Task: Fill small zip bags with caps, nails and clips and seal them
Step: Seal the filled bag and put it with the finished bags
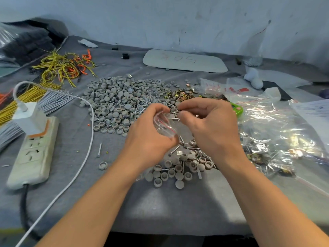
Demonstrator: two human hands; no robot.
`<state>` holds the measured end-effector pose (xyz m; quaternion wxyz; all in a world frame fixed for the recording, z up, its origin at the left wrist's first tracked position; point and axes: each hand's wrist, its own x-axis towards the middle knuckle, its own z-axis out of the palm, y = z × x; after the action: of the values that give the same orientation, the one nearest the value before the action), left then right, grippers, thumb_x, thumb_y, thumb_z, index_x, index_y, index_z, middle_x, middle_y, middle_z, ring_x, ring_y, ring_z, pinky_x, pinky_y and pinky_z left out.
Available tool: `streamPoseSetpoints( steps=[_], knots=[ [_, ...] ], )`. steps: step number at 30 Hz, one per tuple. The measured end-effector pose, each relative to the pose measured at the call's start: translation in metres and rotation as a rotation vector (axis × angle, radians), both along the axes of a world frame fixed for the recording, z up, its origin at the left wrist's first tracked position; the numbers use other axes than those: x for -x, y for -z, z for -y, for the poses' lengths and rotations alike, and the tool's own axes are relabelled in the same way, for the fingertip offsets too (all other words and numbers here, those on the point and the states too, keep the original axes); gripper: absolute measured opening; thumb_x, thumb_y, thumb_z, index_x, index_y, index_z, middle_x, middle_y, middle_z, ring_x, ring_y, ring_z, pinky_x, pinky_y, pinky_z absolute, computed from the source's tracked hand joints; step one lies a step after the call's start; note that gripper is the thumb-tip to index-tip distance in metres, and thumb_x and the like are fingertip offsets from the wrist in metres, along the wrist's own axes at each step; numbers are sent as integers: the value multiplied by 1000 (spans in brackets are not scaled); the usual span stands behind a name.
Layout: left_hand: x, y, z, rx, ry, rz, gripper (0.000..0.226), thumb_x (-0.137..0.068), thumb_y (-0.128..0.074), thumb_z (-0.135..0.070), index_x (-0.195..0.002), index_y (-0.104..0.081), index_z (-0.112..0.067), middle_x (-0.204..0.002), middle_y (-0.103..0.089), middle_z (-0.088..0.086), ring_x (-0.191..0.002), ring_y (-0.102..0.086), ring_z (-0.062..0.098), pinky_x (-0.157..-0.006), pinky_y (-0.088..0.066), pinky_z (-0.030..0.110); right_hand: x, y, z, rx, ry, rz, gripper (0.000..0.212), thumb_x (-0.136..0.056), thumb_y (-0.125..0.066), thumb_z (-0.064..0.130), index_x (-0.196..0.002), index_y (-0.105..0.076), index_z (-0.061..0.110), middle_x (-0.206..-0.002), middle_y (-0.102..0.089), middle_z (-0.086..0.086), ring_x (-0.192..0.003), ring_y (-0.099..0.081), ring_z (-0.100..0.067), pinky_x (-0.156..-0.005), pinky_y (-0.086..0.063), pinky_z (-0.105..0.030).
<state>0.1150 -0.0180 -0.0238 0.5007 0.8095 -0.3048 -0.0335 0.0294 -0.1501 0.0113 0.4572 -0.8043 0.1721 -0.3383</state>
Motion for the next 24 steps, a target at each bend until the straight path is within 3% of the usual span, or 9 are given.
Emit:
streamPoseSetpoints(
  steps=[2, 3, 6, 9, 12, 14, 18, 24],
  knots=[
    [-5, -1, -3, 80, -11, -72, 59, -69, -86, -19, -115, -59, -42, -102, -66, -16, -76, -69, 6, -62, -55, 24, 3, 0, 10, 54, 63, -13, 19, -83, -79, 11, -83, -83, 30, -75, -76, 23, -74, -72, 5, -70, -58, -16],
    [-8, -2, -5, 129, -25, -109, 59, -69, -86, -15, -115, -60, -41, -102, -67, -13, -75, -71, 6, -58, -54, 20, 6, 1, 17, 101, 80, -62, 21, -83, -79, 11, -80, -82, 32, -72, -74, 24, -71, -71, 6, -66, -56, -13],
    [-15, -6, -9, 261, -110, -153, 57, -69, -87, -13, -115, -63, -37, -99, -70, -11, -77, -69, -4, -60, -51, 11, 16, 2, 37, 288, 6, -439, 28, -85, -76, 11, -72, -78, 36, -65, -71, 26, -66, -67, 8, -59, -54, -13],
    [-19, -10, -11, 316, -199, -125, 60, -63, -85, -26, -117, -63, -36, -102, -70, -13, -80, -67, -6, -69, -52, 12, 22, 8, 41, 387, -96, -734, 29, -83, -75, 12, -70, -78, 38, -65, -71, 23, -68, -63, 12, -50, -41, -4],
    [-22, -12, -13, 305, -251, -70, 59, -61, -82, -30, -116, -61, -39, -101, -69, -14, -82, -66, -4, -73, -53, 20, 21, 15, 37, 383, -94, -716, 23, -84, -76, 20, -74, -77, 41, -72, -71, 22, -65, -63, 8, -50, -40, -2],
    [-22, -12, -12, 279, -257, -45, 59, -60, -80, -33, -115, -60, -41, -101, -68, -15, -81, -65, -5, -71, -49, 17, 19, 18, 31, 337, -110, -677, 8, -87, -78, 32, -85, -80, 39, -79, -72, 23, -69, -61, 9, -52, -40, -4],
    [-19, -10, -13, 245, -261, -34, 59, -60, -78, -36, -115, -60, -42, -100, -68, -16, -82, -64, -4, -74, -51, 23, 14, 23, 12, 400, -194, -723, 19, -88, -76, 39, -107, -79, 36, -86, -70, 15, -71, -60, 1, -60, -42, -12],
    [-17, -11, -13, 197, -252, -12, 59, -62, -78, -35, -115, -57, -45, -102, -67, -17, -87, -65, 0, -76, -52, 27, 6, 19, -4, 444, -247, -803, 11, -87, -70, 22, -87, -76, 30, -84, -76, 6, -79, -69, -15, -74, -59, -30]
  ],
)
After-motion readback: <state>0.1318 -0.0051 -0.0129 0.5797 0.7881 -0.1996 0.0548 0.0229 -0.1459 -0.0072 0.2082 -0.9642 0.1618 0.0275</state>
